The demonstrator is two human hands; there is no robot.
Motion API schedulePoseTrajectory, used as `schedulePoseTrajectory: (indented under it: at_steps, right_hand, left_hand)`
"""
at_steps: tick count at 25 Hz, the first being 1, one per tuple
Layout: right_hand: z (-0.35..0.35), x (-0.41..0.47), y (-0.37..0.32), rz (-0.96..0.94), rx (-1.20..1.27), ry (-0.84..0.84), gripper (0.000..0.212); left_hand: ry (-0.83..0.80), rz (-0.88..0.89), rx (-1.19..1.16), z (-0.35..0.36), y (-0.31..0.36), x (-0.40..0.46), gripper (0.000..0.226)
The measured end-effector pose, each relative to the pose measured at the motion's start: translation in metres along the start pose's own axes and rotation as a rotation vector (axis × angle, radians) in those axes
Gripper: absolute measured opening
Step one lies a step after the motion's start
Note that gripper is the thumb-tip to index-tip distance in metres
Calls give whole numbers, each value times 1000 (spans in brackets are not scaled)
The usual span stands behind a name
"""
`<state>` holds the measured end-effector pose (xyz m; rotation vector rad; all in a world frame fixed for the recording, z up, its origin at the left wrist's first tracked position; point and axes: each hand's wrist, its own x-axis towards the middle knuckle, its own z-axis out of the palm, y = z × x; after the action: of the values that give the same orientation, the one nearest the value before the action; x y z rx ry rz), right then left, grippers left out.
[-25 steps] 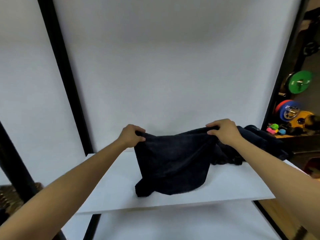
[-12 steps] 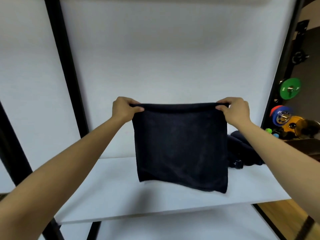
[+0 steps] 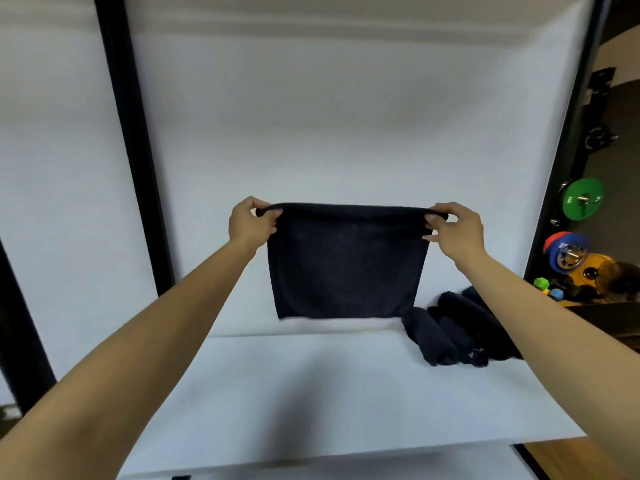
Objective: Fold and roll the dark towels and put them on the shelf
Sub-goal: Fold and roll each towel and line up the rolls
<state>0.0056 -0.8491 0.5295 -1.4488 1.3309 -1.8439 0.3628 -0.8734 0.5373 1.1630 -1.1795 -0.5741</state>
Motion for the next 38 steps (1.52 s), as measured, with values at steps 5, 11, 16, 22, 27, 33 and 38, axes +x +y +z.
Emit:
schedulePoseTrajectory:
  at_steps: [5, 11, 16, 22, 27, 33, 38]
  right_hand:
    - [-25, -75, 48, 89, -75, -94, 7]
    - [-73, -187, 132, 362, -331, -413, 5]
    - [-102, -205, 130, 370, -311, -438, 3]
    - [-110, -205, 125, 455, -131, -383, 14]
    - [-62, -137, 112, 438, 63, -253, 31]
    - [-13, -126, 170, 249, -519, -526, 56]
    - [24, -137, 204, 25, -873, -814, 43]
  left_hand:
    - [-199, -13, 78, -21, -56, -81, 10]
    - [-465, -317, 246, -56, -152, -199, 25]
    - [-418, -352, 260, -50, -128, -233, 22]
    - [-247, -409, 222, -43, -117, -253, 25]
    - [-31, -392, -41, -13, -109, -201, 41]
    - [-252, -301, 845, 32, -170, -196, 79]
    - [-517, -149, 1222, 63, -203, -197, 78]
